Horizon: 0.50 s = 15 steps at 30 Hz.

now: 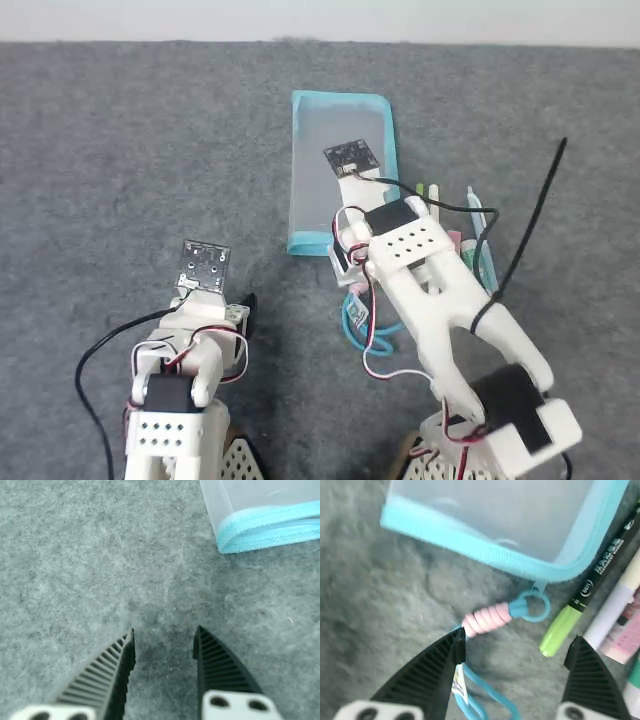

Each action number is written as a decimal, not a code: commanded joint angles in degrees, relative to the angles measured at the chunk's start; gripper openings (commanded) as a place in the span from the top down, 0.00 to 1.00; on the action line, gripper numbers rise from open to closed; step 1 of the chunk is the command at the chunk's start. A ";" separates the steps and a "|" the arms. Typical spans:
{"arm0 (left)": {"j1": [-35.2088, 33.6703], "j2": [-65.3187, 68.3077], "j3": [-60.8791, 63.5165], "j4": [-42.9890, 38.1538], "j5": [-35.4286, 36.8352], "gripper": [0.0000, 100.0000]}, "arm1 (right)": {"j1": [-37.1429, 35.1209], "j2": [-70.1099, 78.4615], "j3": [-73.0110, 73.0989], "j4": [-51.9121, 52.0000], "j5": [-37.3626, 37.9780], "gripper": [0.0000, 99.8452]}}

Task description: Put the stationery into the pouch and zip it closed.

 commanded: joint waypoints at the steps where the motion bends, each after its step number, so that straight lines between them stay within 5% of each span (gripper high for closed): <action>1: -0.35 -1.23 -0.66 0.18 0.44 0.82 | -0.04 3.30 -2.55 -2.68 -4.40 0.69; 5: -0.35 -1.23 -0.66 0.18 0.44 0.82 | 2.77 5.58 -3.52 -2.51 -3.96 0.69; 10: -0.35 -1.23 -0.66 0.18 0.44 0.82 | 14.81 -0.22 -5.10 2.59 4.31 0.69; 15: -0.35 -1.23 -0.66 0.18 0.44 0.82 | 26.51 -6.99 -4.92 6.02 24.97 0.69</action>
